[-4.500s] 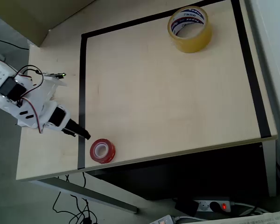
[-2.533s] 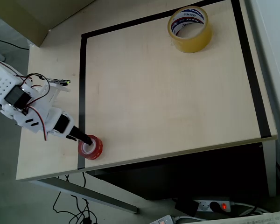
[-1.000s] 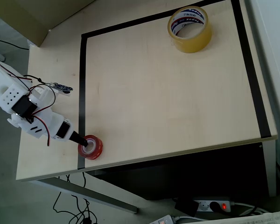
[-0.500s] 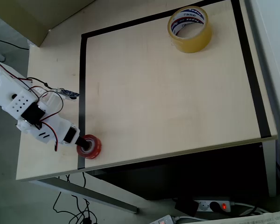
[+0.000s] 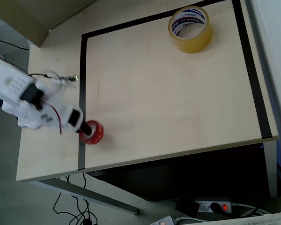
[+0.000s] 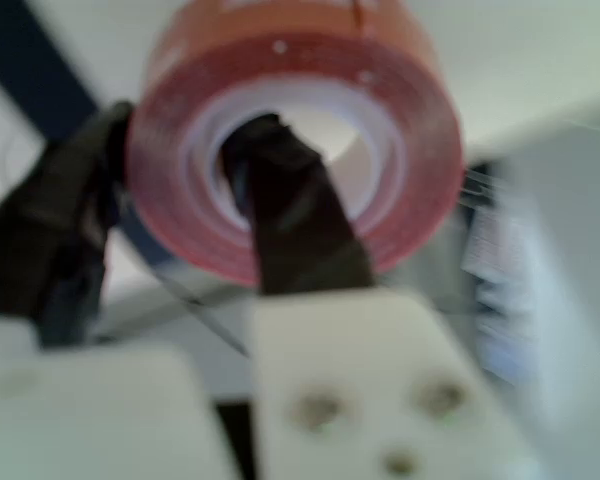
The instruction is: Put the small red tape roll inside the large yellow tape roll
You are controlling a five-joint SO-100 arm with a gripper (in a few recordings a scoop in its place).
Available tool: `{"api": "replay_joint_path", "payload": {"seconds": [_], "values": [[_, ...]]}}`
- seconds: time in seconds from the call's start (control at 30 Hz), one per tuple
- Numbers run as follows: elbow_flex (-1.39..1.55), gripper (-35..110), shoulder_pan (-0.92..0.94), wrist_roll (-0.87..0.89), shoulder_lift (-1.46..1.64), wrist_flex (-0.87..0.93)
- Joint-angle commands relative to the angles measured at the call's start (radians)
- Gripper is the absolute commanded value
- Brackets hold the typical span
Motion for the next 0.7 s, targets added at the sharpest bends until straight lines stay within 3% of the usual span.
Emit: {"api": "replay_joint_path", "payload": {"seconds": [0.0, 0.17, 0.3, 0.67], "values": [[-0.103, 0, -0.023, 0.015, 0.242, 0.018], [-0.195, 0, -0.100, 0.037, 0.342, -0.012], [-0.204, 0, -0.212, 0.041, 0.356, -0.143], [-0.606, 0, -0.466, 0.041, -0.011, -0.284]]}}
